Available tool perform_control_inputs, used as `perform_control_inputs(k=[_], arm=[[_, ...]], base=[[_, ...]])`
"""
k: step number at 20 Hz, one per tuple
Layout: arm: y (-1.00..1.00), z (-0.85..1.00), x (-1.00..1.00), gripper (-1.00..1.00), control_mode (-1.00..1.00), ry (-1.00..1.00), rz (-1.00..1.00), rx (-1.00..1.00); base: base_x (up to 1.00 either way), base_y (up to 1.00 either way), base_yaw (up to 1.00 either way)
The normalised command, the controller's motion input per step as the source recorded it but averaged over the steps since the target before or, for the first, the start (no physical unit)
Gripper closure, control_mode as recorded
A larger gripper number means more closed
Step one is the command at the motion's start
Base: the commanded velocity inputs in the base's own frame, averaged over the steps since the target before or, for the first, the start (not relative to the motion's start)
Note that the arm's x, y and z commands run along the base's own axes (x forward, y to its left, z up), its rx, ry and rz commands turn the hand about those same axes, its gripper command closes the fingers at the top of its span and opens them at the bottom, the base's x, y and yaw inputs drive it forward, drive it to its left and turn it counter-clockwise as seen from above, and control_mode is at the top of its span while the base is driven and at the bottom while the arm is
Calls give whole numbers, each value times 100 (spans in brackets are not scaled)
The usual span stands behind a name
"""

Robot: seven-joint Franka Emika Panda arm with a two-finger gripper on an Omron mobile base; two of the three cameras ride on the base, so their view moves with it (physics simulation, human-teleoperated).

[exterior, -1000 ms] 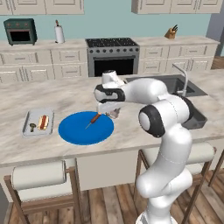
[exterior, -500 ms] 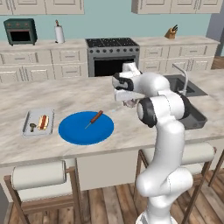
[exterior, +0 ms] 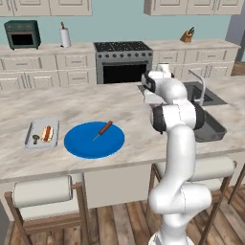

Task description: Place one cooked food and one vegetable from the large plate to each tupperware container.

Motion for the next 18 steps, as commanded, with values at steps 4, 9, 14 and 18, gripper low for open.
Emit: perform_control_inputs(k=[4,9,14,18], arm=[[-100,3,-57,100,-100,0,-4,9],[-73,12,-100,100,-100,-15,4,0],[-67,-1,-38,100,-100,-3,5,-11],[-70,-24,0,100,-100,0,0,-12]], base=[[0,0,0],[0,0,0],[0,0,0],[0,0,0]])
